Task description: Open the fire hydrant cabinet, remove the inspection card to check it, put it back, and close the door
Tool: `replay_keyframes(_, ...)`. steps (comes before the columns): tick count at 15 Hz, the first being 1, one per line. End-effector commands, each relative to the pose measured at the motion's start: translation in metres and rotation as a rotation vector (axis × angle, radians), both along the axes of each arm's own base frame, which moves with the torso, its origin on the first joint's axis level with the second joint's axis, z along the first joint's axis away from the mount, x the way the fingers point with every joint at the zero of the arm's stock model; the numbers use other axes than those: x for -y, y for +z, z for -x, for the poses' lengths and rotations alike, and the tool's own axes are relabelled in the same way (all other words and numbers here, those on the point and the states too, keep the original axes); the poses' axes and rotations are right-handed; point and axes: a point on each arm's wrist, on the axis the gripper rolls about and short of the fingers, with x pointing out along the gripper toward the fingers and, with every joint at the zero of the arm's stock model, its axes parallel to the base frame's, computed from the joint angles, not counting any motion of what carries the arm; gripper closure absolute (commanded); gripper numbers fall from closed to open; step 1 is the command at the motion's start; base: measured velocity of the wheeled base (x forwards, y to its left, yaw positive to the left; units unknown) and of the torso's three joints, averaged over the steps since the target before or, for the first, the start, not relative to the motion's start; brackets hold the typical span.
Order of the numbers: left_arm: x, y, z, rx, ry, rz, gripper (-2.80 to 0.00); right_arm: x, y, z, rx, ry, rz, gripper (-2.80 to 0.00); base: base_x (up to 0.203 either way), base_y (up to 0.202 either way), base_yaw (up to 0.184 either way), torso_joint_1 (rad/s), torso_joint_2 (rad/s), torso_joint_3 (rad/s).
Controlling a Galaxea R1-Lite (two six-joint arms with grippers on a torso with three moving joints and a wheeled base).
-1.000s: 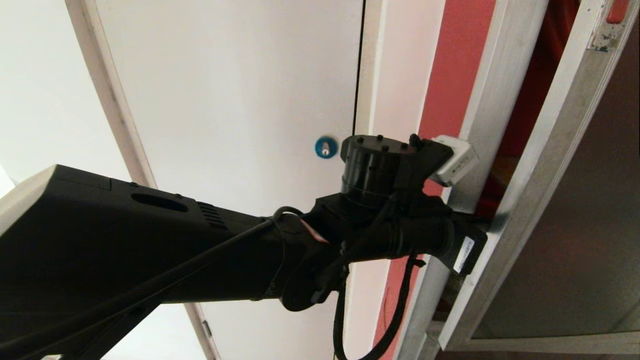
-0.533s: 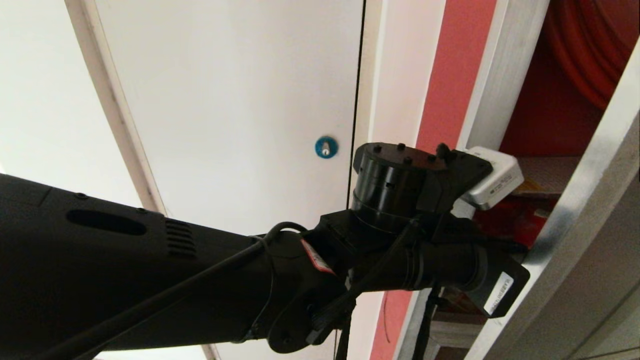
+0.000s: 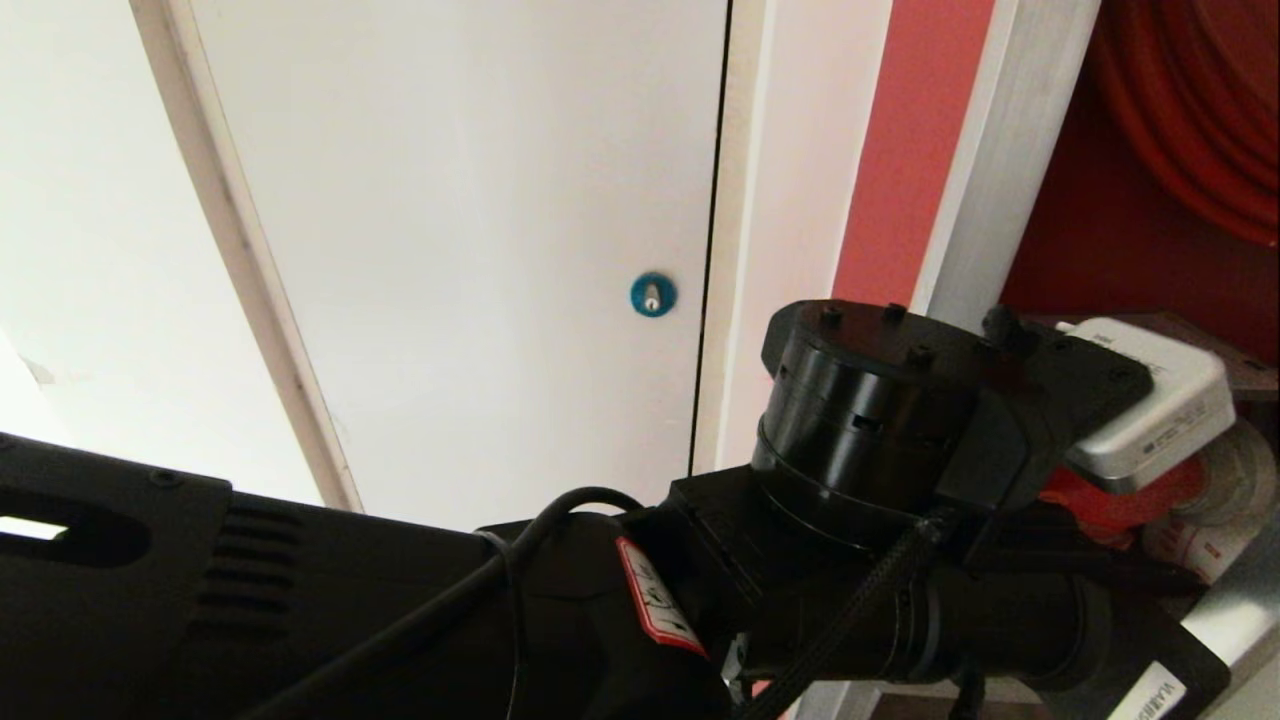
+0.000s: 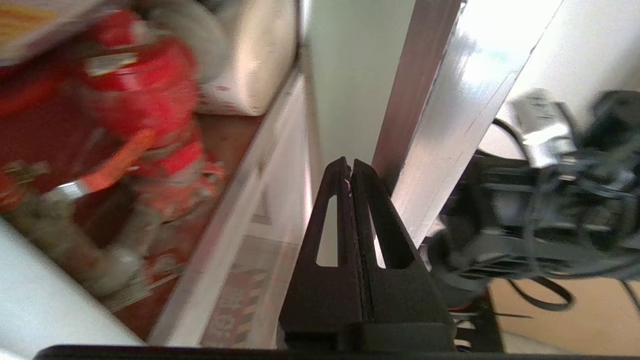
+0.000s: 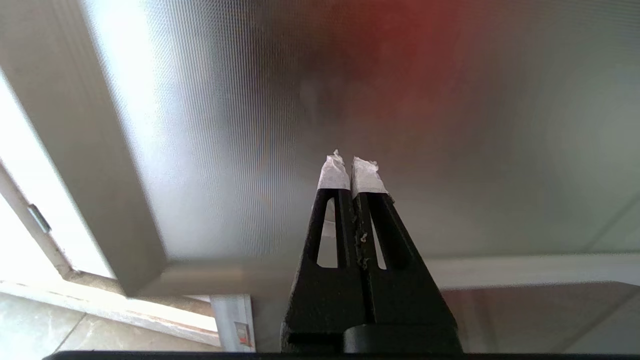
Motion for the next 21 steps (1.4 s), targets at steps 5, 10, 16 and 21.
replay_keyframes(5,0.006,0.002,0.022,0.002,-0.039,0.006,0.0,0.0,0.0,0.0,-0.002,0.001,0.001,0.0,0.0,0.0,0.0,0.0,0.0,0.0)
replay_keyframes(10,0.009,0.003,0.034,0.002,-0.067,0.003,0.0,0.0,0.0,0.0,-0.003,0.001,0.001,0.0,0.0,0.0,0.0,0.0,0.0,0.0)
replay_keyframes(16,0.009,0.004,0.042,0.001,-0.068,-0.003,0.0,0.0,0.0,0.0,-0.001,0.001,0.001,0.0,0.0,0.0,0.0,0.0,0.0,0.0)
replay_keyframes(21,-0.005,0.009,0.011,0.003,0.02,0.006,0.0,0.0,0.0,0.0,-0.001,0.001,0.001,0.0,0.0,0.0,0.0,0.0,0.0,0.0)
